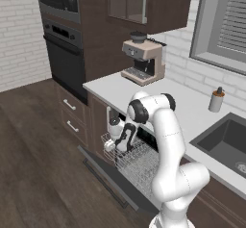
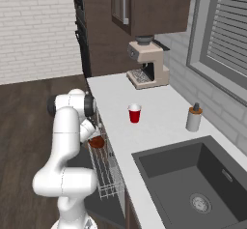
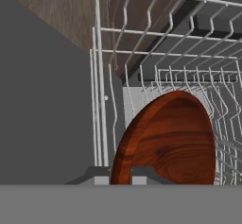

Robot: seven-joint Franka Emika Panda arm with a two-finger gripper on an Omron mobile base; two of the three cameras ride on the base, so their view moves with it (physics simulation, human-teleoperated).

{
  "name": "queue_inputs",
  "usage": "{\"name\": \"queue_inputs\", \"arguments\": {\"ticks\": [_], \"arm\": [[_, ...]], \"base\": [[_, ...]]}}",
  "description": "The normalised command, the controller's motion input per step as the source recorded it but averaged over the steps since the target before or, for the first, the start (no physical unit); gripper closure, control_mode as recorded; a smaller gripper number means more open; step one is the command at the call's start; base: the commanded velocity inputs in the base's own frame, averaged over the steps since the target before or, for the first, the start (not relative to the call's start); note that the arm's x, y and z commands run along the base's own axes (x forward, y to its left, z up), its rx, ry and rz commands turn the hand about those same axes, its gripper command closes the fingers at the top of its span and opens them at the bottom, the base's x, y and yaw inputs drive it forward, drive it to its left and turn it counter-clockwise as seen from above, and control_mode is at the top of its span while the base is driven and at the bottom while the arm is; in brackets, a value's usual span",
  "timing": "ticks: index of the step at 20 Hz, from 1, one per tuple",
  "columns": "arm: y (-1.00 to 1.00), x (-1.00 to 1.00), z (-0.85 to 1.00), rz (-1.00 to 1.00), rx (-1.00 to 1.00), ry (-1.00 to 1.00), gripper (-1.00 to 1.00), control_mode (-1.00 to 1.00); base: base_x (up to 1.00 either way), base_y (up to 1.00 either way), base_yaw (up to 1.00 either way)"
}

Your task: Pick up the cup and bowl from the counter, place them in the dishwasher, and close the dishwasher door.

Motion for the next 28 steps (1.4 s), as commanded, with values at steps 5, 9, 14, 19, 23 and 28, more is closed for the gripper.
{"name": "queue_inputs", "arguments": {"ticks": [5,9,14,19,23,28], "arm": [[0.00,0.27,-0.54,0.00,-0.01,0.00,1.00,-1.00],[0.00,0.12,-0.55,0.00,0.00,0.00,1.00,-1.00],[0.00,0.02,-0.48,0.00,0.00,0.00,1.00,-1.00],[0.63,-0.18,-0.34,0.00,0.10,0.12,-1.00,-1.00],[0.95,-0.24,-0.29,0.00,0.06,0.12,-1.00,-1.00],[0.39,-0.08,0.00,0.00,-0.04,-0.15,-1.00,-1.00]], "base": [[0.00,0.00,0.00],[0.00,0.00,0.00],[0.00,0.00,0.00],[0.00,0.00,0.00],[0.00,0.00,0.00],[0.00,0.00,0.00]]}}
